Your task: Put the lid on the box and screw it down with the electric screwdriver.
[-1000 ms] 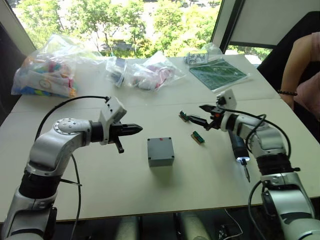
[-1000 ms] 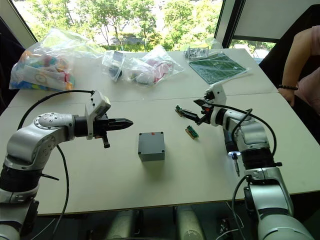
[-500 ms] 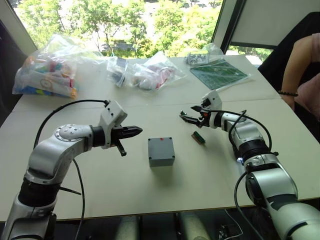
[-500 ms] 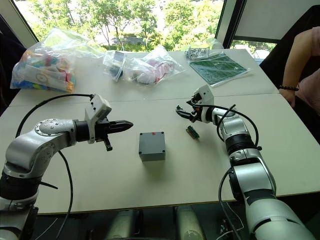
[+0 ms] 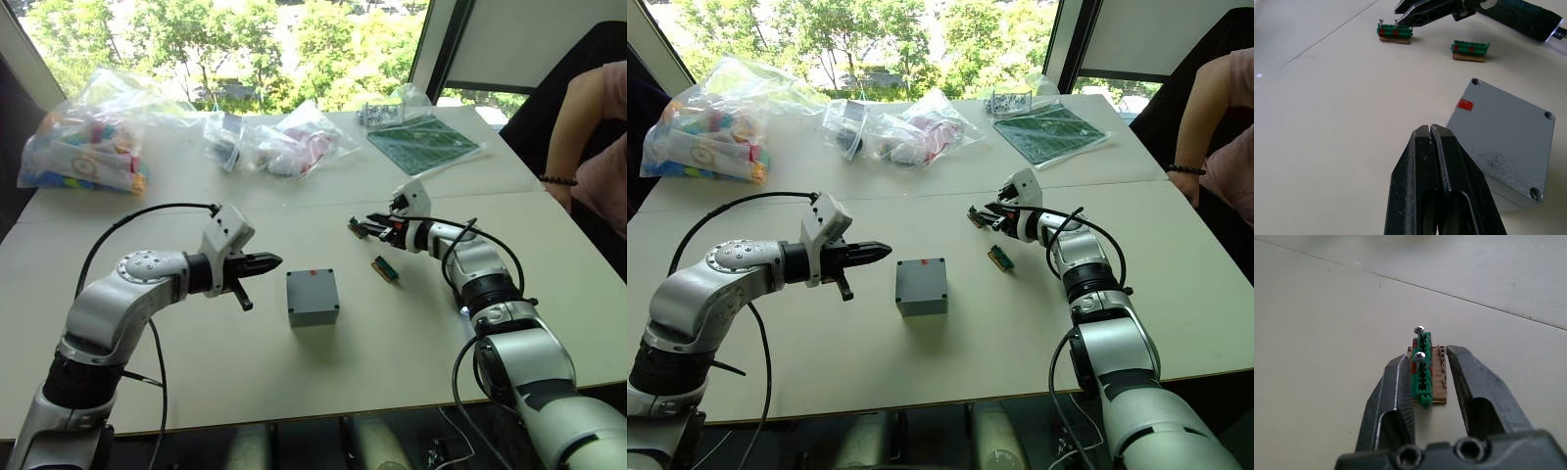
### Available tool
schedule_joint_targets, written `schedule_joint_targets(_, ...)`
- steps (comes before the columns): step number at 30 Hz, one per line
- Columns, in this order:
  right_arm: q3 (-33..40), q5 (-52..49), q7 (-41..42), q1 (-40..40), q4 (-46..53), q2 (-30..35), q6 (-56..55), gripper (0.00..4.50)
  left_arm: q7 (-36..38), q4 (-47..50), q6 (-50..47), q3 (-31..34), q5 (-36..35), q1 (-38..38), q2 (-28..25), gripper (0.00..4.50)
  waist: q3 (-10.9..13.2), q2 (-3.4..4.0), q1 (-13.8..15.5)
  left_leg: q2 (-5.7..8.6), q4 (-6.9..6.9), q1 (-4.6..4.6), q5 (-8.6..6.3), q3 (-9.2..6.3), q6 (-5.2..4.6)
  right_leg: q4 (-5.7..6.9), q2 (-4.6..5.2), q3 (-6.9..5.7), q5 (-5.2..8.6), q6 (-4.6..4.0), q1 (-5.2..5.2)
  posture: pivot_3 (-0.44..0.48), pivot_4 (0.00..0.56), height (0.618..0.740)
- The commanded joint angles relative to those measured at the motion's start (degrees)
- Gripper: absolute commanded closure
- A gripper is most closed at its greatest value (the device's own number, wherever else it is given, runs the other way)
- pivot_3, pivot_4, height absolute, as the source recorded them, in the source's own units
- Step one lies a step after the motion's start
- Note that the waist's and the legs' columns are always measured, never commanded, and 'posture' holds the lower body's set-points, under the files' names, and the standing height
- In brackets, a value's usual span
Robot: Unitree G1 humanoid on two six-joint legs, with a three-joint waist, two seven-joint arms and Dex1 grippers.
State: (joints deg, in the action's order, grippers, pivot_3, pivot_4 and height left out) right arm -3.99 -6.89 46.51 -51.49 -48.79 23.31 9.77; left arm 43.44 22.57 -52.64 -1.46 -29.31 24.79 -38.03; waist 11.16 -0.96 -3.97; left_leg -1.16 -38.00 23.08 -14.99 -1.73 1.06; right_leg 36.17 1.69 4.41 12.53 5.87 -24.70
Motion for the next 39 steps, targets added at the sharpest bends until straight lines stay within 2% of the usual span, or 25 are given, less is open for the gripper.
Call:
schedule_joint_targets(1, 1.1, 0.2, -0.1, -1.3, 1.2, -0.2, 0.0, 3.50, -0.3, 0.8, 1.1, 0.2, -0.3, 0.2, 0.2, 4.50, 0.0, 0.00, 0.0, 0.00, 0.00, 0.00, 0.00, 0.00, 0.00, 0.00, 0.00, 0.00, 0.00, 0.00, 0.00, 0.000, 0.150, 0.740)
schedule_joint_targets(19, 1.1, 0.9, -0.4, -1.9, -0.3, -1.4, -0.5, 3.50, -0.6, 0.8, 1.5, -0.2, 0.2, -0.6, 0.0, 4.50, 0.0, 0.00, 0.0, 0.00, 0.00, 0.00, 0.00, 0.00, 0.00, 0.00, 0.00, 0.00, 0.00, 0.00, 0.00, 0.000, 0.150, 0.740)
schedule_joint_targets(20, 1.2, 0.8, -0.4, -1.9, -0.5, -1.5, -0.7, 4.04, -0.7, 0.7, 1.5, -0.2, 0.2, -0.6, 0.0, 4.50, 0.0, 0.00, 0.0, 0.00, 0.00, 0.00, 0.00, 0.00, 0.00, 0.00, 0.00, 0.00, 0.00, 0.00, 0.00, 0.000, 0.150, 0.740)
schedule_joint_targets(22, 1.2, 0.9, -0.6, -2.0, -0.8, -1.7, -0.9, 4.39, -0.7, 0.3, 1.8, -0.2, 0.4, -0.8, 0.1, 4.50, 0.0, 0.00, 0.0, 0.00, 0.01, 0.00, 0.00, 0.01, 0.00, 0.00, 0.00, 0.00, 0.00, 0.00, 0.00, 0.000, 0.150, 0.740)
schedule_joint_targets(30, 2.0, 0.8, -1.4, -2.2, -0.4, -1.6, -0.9, 4.39, -0.5, -0.2, 2.3, -0.4, 0.7, -0.9, -0.1, 4.50, 0.0, 0.00, 0.0, 0.00, 0.01, 0.00, 0.00, 0.00, 0.00, 0.00, 0.00, 0.00, 0.00, 0.00, 0.00, 0.000, 0.150, 0.740)
schedule_joint_targets(39, 3.5, -1.1, 0.8, 1.4, 10.0, 0.1, 3.5, 4.39, 0.2, -0.2, 2.3, -0.4, 0.3, -1.2, -0.1, 4.50, 0.0, 0.00, 0.0, 0.00, 0.01, 0.00, 0.00, 0.00, 0.00, 0.00, 0.00, 0.00, 0.00, 0.00, 0.00, 0.000, 0.150, 0.740)
